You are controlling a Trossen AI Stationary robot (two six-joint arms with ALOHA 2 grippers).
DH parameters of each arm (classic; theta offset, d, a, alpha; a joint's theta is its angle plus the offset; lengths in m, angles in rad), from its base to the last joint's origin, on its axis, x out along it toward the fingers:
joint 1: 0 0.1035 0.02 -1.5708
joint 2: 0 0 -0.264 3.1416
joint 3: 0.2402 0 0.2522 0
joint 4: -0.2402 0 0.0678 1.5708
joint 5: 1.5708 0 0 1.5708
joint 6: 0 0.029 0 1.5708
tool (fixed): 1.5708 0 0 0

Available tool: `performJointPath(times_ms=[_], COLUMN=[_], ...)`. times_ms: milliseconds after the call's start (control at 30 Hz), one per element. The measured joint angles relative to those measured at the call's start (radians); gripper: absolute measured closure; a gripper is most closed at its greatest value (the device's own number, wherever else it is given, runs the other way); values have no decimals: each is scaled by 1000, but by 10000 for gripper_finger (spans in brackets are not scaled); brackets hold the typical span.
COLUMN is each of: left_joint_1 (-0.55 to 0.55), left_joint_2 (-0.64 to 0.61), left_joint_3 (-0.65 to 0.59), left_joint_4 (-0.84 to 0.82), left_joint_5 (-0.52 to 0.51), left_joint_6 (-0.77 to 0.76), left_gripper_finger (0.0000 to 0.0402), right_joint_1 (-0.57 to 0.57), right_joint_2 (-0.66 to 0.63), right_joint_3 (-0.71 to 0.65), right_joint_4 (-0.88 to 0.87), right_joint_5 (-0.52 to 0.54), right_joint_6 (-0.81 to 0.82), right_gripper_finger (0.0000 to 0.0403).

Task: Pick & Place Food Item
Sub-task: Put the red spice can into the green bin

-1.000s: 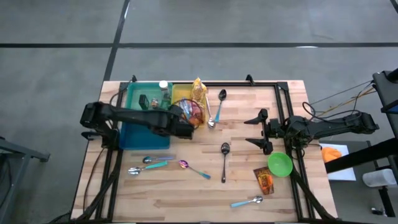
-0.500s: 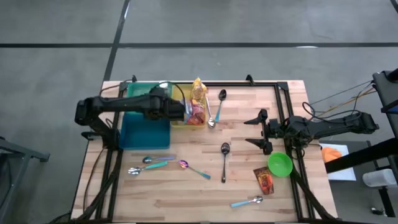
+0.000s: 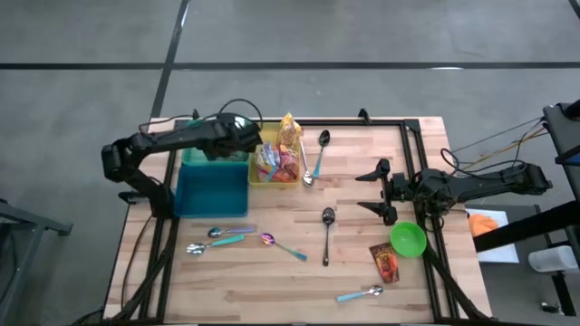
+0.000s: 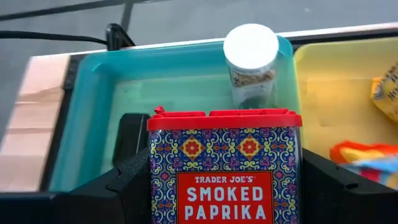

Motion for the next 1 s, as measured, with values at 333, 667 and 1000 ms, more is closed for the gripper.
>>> performJointPath(times_ms=[333,667,1000], left_joint_1=[206,259,259], left_joint_2=[-118,-118,-118], left_joint_3=[-263,-348,-415], left_joint_4=[390,491,567], left_joint_5=[164,210,252], left_joint_6=[249,277,278], left_gripper_finger=[122,122,122], right_joint_1=[0,0,0], right_joint_2=[0,0,0], right_joint_3=[0,0,0], right_joint_4=[-1,-1,-1], right_joint_5=[0,0,0], right_joint_6=[0,0,1], right_gripper_finger=[44,44,44])
